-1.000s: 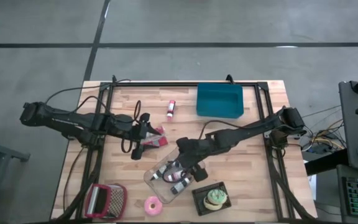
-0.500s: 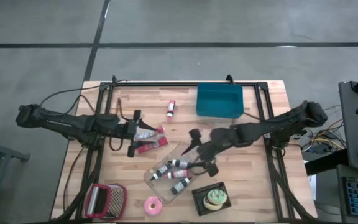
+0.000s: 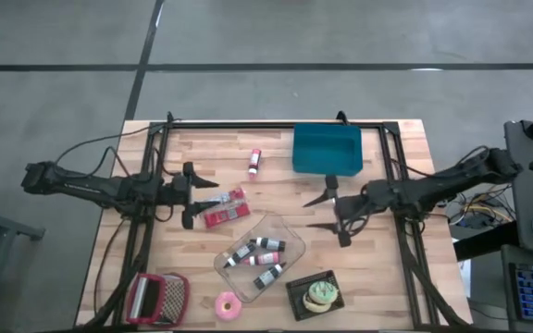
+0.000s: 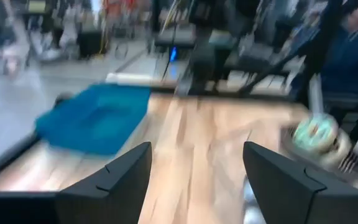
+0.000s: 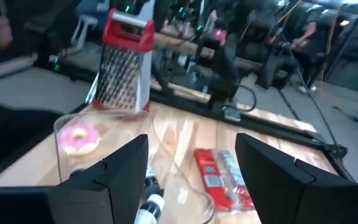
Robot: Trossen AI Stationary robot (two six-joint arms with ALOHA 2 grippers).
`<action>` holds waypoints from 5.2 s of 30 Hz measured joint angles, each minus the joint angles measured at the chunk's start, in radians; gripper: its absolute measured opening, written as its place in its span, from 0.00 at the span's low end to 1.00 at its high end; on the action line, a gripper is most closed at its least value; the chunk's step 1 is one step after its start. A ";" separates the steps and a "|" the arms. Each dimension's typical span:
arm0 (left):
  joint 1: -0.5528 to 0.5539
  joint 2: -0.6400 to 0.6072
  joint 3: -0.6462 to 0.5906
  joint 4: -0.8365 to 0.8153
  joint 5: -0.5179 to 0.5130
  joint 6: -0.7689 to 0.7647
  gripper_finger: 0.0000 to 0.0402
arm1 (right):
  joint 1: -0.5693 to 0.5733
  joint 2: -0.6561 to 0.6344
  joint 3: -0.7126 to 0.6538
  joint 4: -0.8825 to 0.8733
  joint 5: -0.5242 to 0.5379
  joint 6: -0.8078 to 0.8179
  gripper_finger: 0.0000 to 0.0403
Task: Pick & Place Food Item
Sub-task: Put the pink food coloring bottle into the transparent bin
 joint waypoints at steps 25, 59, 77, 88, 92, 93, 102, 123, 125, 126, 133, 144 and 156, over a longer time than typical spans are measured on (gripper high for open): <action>-0.003 -0.112 -0.136 0.057 -0.016 0.051 0.65 | -0.001 -0.384 -0.509 0.315 0.084 0.062 0.59; 0.055 -0.233 -0.161 -0.141 -0.204 -0.159 0.65 | -0.001 -0.508 -0.587 0.198 0.138 0.114 0.59; 0.425 0.614 0.324 -0.191 0.016 -0.251 0.65 | 0.000 -0.521 -0.586 0.201 0.164 0.125 0.56; 0.571 0.917 0.588 -0.252 0.356 -0.232 0.65 | 0.000 -0.519 -0.586 0.198 0.164 0.152 0.56; 0.572 0.983 0.682 -0.289 0.363 -0.246 0.65 | 0.000 -0.520 -0.586 0.198 0.164 0.161 0.56; 0.575 0.999 0.709 -0.325 0.364 -0.257 0.65 | 0.000 -0.520 -0.586 0.198 0.164 0.165 0.56; 0.583 1.171 0.960 -0.730 0.237 -0.364 0.65 | 0.000 -0.519 -0.586 0.195 0.164 0.178 0.56; 0.610 1.420 1.246 -0.937 0.204 -0.427 0.65 | 0.000 -0.519 -0.586 0.171 0.163 0.196 0.56; 0.616 1.432 1.257 -0.952 0.204 -0.429 0.65 | 0.000 -0.519 -0.586 0.171 0.163 0.196 0.56; 0.618 1.437 1.257 -0.964 0.204 -0.431 0.65 | 0.000 -0.519 -0.586 0.172 0.163 0.196 0.56; 0.633 1.444 1.250 -0.976 0.236 -0.440 0.65 | 0.000 -0.520 -0.586 0.175 0.163 0.193 0.56; 0.637 1.501 1.269 -0.975 0.319 -0.474 0.65 | 0.000 -0.520 -0.586 0.179 0.163 0.191 0.56; 0.637 1.570 1.308 -1.018 0.325 -0.458 0.65 | 0.000 -0.520 -0.586 0.182 0.163 0.184 0.56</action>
